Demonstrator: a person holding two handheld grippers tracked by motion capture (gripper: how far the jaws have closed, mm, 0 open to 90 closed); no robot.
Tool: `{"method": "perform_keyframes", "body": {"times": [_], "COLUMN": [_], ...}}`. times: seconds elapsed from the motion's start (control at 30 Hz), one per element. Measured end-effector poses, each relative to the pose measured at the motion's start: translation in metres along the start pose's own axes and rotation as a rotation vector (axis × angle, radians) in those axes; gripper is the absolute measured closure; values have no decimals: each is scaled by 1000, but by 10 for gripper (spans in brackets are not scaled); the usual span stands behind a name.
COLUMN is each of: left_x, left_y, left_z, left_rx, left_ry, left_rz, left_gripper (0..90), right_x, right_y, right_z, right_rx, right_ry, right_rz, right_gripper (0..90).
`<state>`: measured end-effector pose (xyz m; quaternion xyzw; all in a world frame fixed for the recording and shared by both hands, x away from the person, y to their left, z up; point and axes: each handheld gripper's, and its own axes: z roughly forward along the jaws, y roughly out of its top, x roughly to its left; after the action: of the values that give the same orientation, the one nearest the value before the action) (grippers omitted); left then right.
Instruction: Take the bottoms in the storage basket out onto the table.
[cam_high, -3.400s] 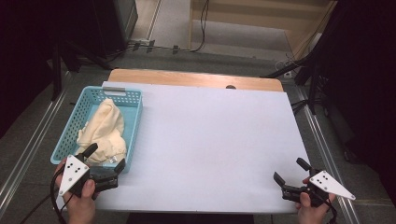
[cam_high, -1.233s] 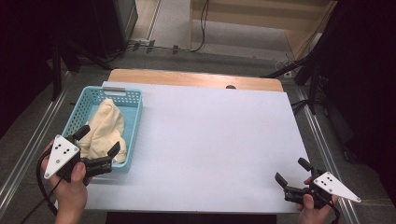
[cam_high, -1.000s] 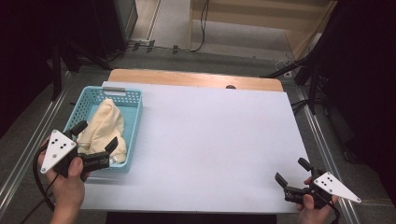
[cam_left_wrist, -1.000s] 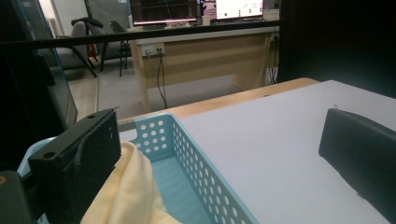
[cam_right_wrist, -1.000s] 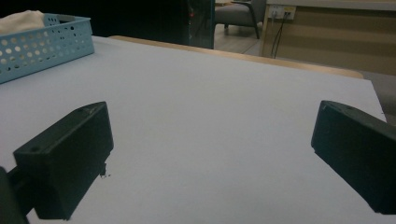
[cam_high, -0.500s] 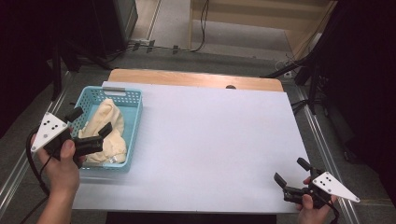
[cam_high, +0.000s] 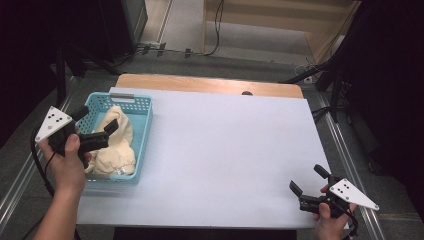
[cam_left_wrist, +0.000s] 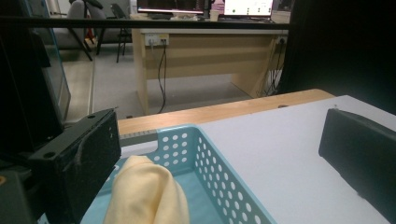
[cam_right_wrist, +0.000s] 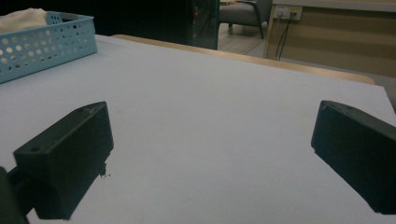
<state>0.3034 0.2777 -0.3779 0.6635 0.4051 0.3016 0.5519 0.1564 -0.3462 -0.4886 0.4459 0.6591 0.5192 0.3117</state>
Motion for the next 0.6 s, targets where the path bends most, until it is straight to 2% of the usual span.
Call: {"method": "perform_keyframes", "body": {"times": [0.17,0.33,0.6], "left_x": [7,10,19], "left_y": [-2,-2,-1], "left_z": [14,20,30], "left_rx": [28,44,64], "left_ry": [-6,-6,21], "left_rz": [-20,-16,-36], "left_gripper": [0,0,0], "right_x": [0,1,5], "right_y": [4,9,22], "right_z": [11,16,29], "right_rx": [10,6,1], "right_ry": [7,22,41], "right_rz": [7,3,-28], "right_gripper": [0,0,0]}}
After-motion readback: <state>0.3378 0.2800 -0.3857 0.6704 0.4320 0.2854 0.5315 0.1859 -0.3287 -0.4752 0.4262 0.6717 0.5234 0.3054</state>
